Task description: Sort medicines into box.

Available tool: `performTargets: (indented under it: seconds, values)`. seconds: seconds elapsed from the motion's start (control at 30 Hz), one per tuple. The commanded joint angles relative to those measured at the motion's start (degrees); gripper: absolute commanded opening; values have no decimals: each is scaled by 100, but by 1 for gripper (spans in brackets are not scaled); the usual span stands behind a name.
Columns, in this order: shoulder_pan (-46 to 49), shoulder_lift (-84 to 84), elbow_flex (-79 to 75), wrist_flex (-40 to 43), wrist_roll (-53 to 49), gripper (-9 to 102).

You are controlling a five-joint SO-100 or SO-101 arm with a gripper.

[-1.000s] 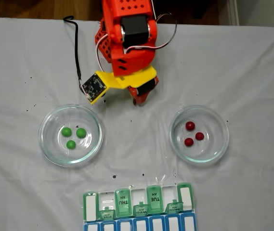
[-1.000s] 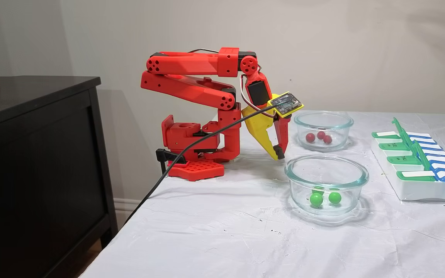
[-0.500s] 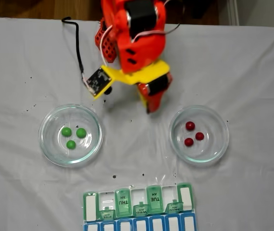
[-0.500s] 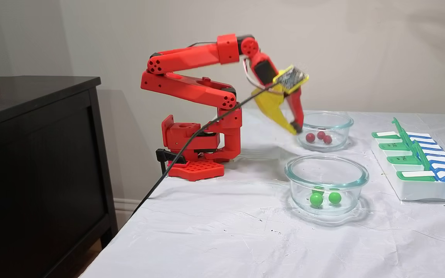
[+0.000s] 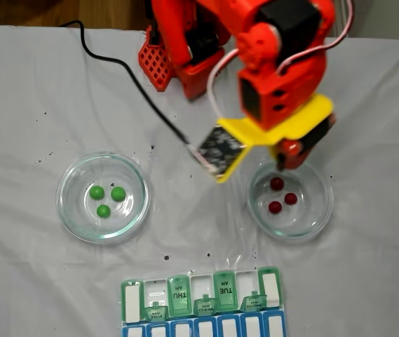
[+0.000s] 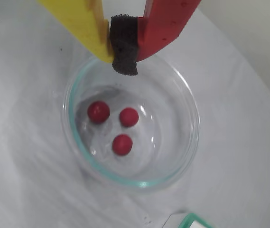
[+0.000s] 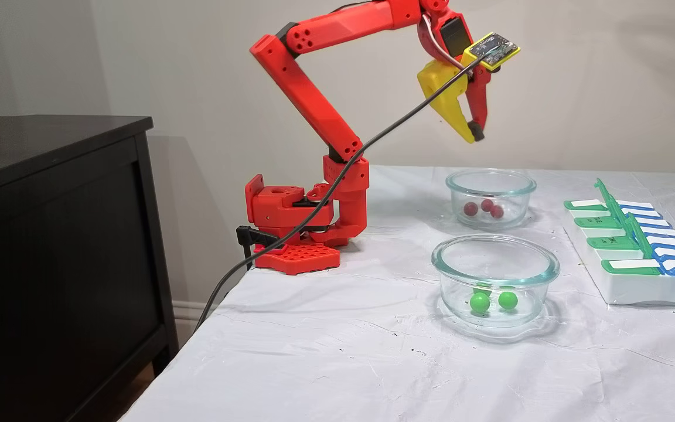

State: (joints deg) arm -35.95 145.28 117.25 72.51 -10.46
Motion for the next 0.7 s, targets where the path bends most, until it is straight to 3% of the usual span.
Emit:
performTargets:
  seconds: [0.0,0.23,0.37,0.67]
  values:
    - [-492,-290,-879,281,176,0]
    - [-378,-1573,-1283,-193,97,0]
    - [-149,-1099,-905,-932,-9,0]
    - [-158,-1775,-1529,-483,-149,0]
